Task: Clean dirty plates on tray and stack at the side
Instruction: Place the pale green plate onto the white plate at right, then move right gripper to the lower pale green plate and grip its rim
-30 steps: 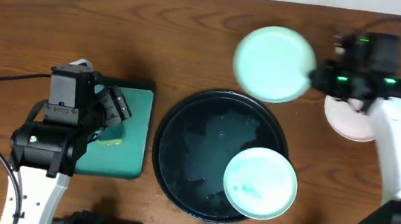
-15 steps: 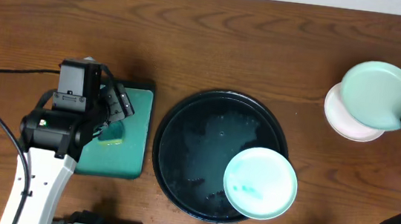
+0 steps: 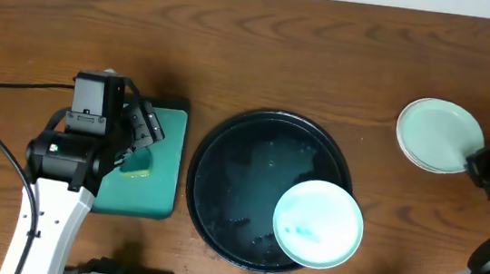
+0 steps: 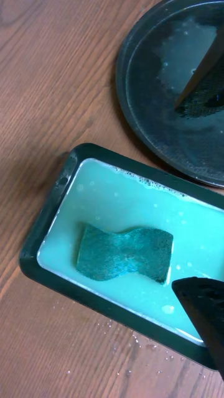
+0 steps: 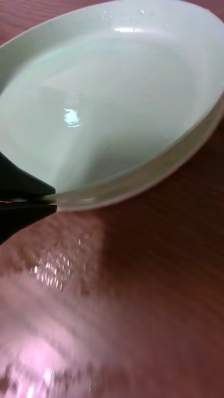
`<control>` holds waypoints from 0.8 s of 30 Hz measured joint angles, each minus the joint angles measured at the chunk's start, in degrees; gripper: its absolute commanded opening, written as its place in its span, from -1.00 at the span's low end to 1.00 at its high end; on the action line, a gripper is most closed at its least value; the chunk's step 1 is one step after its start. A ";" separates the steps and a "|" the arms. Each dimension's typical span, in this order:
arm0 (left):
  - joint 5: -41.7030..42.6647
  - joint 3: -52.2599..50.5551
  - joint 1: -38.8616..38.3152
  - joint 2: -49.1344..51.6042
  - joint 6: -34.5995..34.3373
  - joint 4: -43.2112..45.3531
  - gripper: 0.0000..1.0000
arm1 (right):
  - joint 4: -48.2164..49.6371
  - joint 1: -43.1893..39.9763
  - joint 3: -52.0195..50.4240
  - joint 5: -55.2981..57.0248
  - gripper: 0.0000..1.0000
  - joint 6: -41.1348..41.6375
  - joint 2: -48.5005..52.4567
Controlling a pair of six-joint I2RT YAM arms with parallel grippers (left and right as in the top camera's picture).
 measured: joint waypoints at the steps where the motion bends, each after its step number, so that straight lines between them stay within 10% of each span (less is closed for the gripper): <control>1: 0.00 0.00 0.00 0.00 0.00 0.00 0.64 | 0.13 0.28 -0.04 -0.26 -0.95 0.00 0.26; 4: 0.00 0.00 0.00 0.00 0.00 0.00 0.64 | 0.70 0.81 -0.07 -1.27 -0.04 -0.07 0.33; 6: 0.00 0.00 0.00 0.00 0.00 0.02 0.64 | 0.70 0.83 -0.07 -2.19 0.22 0.39 0.33; 15: 0.00 0.00 0.00 0.00 0.00 0.00 0.64 | -0.50 1.79 1.11 -11.34 0.25 -1.66 -2.12; 24: 0.00 0.00 0.00 0.00 0.00 0.00 0.64 | -3.78 14.21 5.86 -9.18 0.66 -10.49 -27.50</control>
